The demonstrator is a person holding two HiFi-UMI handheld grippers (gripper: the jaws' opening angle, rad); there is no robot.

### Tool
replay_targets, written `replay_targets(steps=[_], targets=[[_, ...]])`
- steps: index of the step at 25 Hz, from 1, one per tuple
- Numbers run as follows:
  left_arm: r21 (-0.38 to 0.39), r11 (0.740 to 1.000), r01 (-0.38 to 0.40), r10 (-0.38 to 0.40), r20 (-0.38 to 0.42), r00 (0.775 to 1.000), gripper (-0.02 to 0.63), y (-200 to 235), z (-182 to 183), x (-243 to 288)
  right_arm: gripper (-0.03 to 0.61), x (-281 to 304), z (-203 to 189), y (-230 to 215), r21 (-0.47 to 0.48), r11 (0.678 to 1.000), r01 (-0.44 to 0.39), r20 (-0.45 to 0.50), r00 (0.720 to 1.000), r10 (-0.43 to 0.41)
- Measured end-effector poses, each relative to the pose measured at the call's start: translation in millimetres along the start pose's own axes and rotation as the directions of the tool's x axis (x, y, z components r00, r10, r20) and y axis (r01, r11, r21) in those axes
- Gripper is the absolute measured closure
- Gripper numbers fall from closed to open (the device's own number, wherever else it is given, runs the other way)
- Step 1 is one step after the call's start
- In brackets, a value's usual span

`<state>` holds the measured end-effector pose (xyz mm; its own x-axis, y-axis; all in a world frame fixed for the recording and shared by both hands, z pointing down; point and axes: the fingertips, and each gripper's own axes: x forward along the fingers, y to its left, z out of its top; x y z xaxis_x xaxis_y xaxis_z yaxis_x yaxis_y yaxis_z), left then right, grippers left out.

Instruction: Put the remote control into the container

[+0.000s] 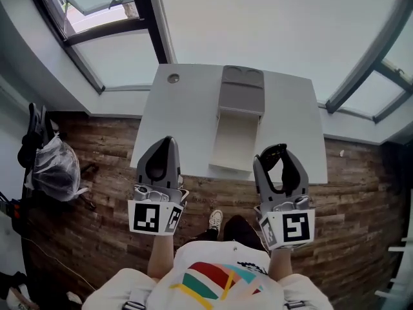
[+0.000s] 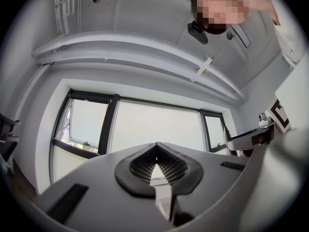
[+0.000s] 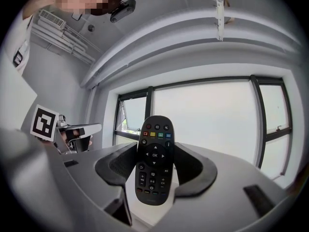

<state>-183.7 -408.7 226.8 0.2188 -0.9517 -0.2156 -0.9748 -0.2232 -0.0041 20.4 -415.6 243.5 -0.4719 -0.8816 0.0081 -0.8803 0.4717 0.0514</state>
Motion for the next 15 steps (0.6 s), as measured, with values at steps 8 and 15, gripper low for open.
replay_targets(steps=[8, 15], targets=[[-0.009, 0.999, -0.043, 0.043, -0.044, 0.998, 0.607, 31, -37, 46, 0.336, 68, -37, -7, 0.052, 0.996, -0.072, -0.106, 0.991, 0.077], [0.001, 1.000, -0.021, 0.021, -0.101, 0.995, 0.607, 23, -79, 89, 0.337, 121, -83, -20, 0.121, 0.981, -0.151, -0.206, 0.963, 0.173]])
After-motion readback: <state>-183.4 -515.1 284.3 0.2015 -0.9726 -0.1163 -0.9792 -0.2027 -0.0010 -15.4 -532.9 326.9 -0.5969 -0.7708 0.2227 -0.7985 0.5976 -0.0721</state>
